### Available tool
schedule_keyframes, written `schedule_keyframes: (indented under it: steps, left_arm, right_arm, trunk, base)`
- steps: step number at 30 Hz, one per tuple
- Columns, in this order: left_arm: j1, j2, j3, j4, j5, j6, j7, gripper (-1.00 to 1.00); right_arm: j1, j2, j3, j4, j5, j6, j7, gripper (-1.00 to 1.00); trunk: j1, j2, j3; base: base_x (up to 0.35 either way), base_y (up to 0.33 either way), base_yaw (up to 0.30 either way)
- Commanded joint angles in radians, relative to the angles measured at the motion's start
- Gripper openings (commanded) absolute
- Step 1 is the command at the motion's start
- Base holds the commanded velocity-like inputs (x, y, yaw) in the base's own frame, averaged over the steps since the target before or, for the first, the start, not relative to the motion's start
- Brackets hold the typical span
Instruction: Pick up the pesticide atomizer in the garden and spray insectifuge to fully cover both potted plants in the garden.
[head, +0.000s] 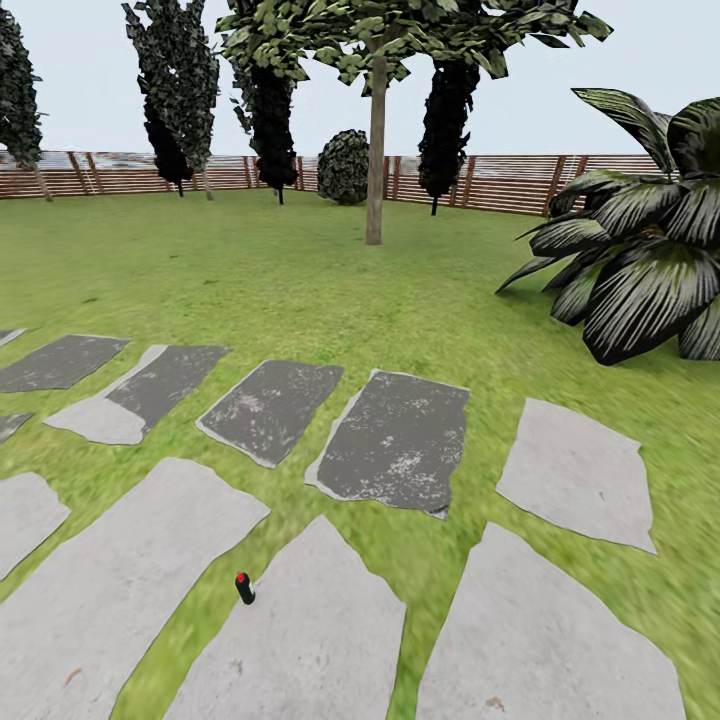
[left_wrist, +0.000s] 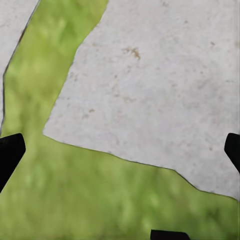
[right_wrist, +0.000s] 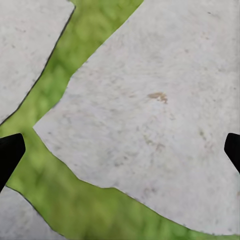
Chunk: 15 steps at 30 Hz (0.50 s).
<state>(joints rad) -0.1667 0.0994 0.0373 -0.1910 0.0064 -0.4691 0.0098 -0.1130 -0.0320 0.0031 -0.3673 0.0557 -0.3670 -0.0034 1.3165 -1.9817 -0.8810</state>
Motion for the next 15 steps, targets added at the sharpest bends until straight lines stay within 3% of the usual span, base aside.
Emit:
schedule_keyframes:
  steps: [1,8,11,13,15]
  left_arm:
    - [-0.001,-0.001,0.003,0.001,-0.001,-0.003,-0.001,1.00]
    - [-0.005,-0.001,0.002,-0.009,-0.006,0.003,0.000,1.00]
    - [-0.022,-0.001,0.002,-0.013,-0.008,0.011,0.001,1.00]
    - [-0.054,0.000,0.001,-0.014,-0.008,0.016,0.000,1.00]
    - [-0.122,0.001,-0.001,-0.008,-0.007,0.037,-0.004,1.00]
  right_arm:
    - [0.000,0.000,0.000,0.001,0.006,-0.003,0.000,1.00]
    - [-0.001,0.000,-0.002,-0.012,0.005,-0.003,-0.003,1.00]
    - [-0.020,-0.001,-0.003,-0.062,0.005,-0.002,-0.005,1.00]
    - [-0.052,-0.002,-0.003,-0.100,0.005,0.001,-0.010,1.00]
    - [-0.107,-0.003,-0.004,-0.130,0.005,0.004,-0.025,1.00]
  trunk:
    - [0.000,0.000,-0.001]
    - [0.000,0.000,-0.001]
    - [0.000,0.000,-0.001]
    - [0.000,0.000,-0.001]
    - [0.000,0.000,-0.001]
  base:
    - [0.000,0.000,0.000]
    - [0.000,0.000,0.000]
    - [0.000,0.000,0.000]
    - [0.000,0.000,0.000]
    - [0.000,0.000,0.000]
